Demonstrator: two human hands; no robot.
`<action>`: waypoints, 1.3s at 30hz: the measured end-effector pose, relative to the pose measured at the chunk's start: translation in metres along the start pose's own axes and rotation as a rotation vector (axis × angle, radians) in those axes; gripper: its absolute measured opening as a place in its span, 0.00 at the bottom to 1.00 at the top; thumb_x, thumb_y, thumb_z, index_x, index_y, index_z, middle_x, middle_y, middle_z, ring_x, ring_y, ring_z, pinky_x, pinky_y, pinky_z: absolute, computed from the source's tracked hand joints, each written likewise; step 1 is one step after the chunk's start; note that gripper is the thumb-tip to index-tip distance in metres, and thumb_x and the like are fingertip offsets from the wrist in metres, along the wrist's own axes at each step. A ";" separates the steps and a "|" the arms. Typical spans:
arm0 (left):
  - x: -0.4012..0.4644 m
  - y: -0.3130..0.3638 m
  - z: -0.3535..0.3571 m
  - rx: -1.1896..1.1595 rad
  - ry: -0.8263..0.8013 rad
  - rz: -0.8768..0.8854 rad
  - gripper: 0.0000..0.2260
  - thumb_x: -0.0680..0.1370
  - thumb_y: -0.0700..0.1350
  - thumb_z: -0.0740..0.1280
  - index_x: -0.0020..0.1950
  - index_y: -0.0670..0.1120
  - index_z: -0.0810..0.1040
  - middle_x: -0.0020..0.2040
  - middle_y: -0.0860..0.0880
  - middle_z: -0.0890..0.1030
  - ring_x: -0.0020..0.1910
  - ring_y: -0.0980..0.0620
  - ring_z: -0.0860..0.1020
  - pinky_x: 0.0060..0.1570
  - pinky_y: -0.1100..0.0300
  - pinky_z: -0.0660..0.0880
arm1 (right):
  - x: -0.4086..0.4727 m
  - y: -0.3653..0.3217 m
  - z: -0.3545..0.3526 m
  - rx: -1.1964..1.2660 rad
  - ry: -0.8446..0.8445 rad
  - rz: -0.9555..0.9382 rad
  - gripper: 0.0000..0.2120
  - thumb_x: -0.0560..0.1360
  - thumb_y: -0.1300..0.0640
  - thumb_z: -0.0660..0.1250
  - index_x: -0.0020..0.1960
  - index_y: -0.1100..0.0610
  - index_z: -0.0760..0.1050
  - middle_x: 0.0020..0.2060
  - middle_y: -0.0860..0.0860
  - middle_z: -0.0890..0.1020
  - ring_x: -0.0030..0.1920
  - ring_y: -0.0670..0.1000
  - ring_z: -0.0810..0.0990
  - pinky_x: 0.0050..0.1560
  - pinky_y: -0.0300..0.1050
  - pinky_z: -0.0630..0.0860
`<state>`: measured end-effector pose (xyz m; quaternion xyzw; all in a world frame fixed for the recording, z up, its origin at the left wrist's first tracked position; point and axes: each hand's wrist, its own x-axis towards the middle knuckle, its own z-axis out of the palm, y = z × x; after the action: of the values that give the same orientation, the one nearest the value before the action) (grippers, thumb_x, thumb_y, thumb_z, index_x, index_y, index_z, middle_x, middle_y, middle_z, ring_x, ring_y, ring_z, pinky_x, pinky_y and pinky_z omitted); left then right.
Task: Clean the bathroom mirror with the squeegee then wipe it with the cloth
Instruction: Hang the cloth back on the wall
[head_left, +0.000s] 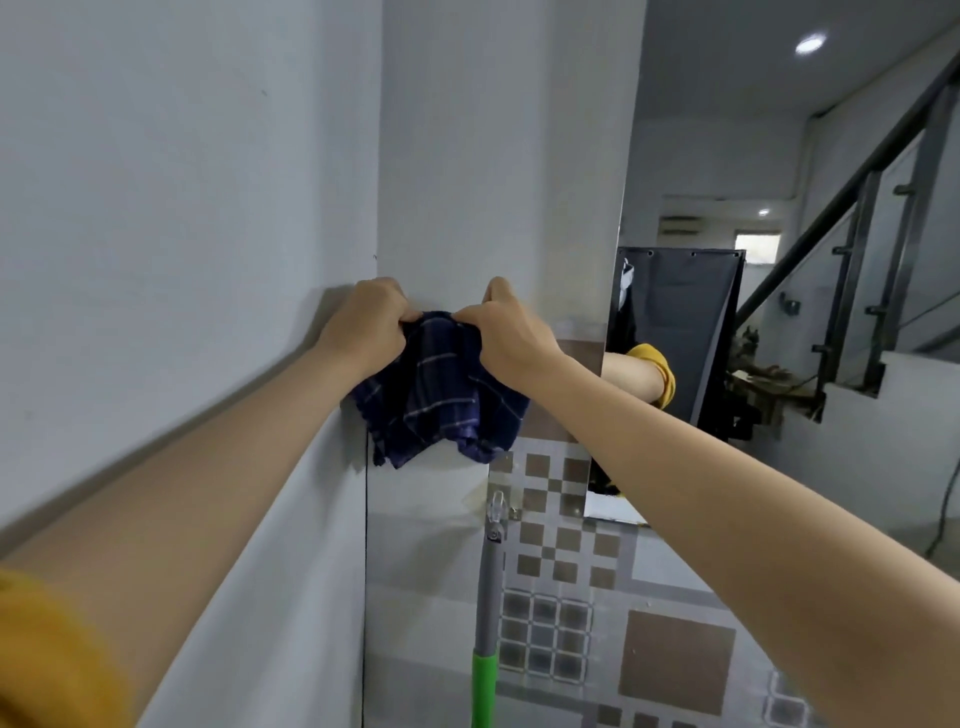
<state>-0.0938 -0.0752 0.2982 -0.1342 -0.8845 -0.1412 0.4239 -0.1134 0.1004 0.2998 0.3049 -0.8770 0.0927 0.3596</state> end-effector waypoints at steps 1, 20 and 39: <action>-0.004 -0.001 0.004 -0.014 0.001 0.008 0.18 0.74 0.29 0.58 0.56 0.42 0.80 0.49 0.41 0.77 0.47 0.43 0.76 0.48 0.52 0.75 | -0.003 0.001 0.004 0.009 0.000 0.006 0.19 0.75 0.67 0.59 0.62 0.53 0.76 0.47 0.54 0.65 0.40 0.55 0.67 0.36 0.47 0.68; -0.042 0.026 0.000 -0.539 -0.088 -0.206 0.22 0.77 0.32 0.56 0.69 0.47 0.68 0.61 0.50 0.74 0.59 0.55 0.72 0.56 0.66 0.66 | -0.036 -0.015 0.005 0.605 -0.085 0.218 0.26 0.76 0.69 0.55 0.71 0.53 0.65 0.62 0.54 0.77 0.59 0.55 0.75 0.56 0.45 0.74; -0.042 0.029 0.013 -0.740 0.065 -0.273 0.17 0.72 0.32 0.68 0.59 0.44 0.77 0.43 0.54 0.79 0.42 0.60 0.79 0.36 0.75 0.73 | -0.032 -0.019 0.024 0.825 0.122 0.363 0.18 0.75 0.56 0.69 0.64 0.51 0.75 0.55 0.51 0.82 0.52 0.50 0.80 0.53 0.44 0.76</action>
<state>-0.0673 -0.0487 0.2612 -0.1546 -0.7698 -0.5096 0.3519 -0.0974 0.0910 0.2591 0.2582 -0.7832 0.5138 0.2367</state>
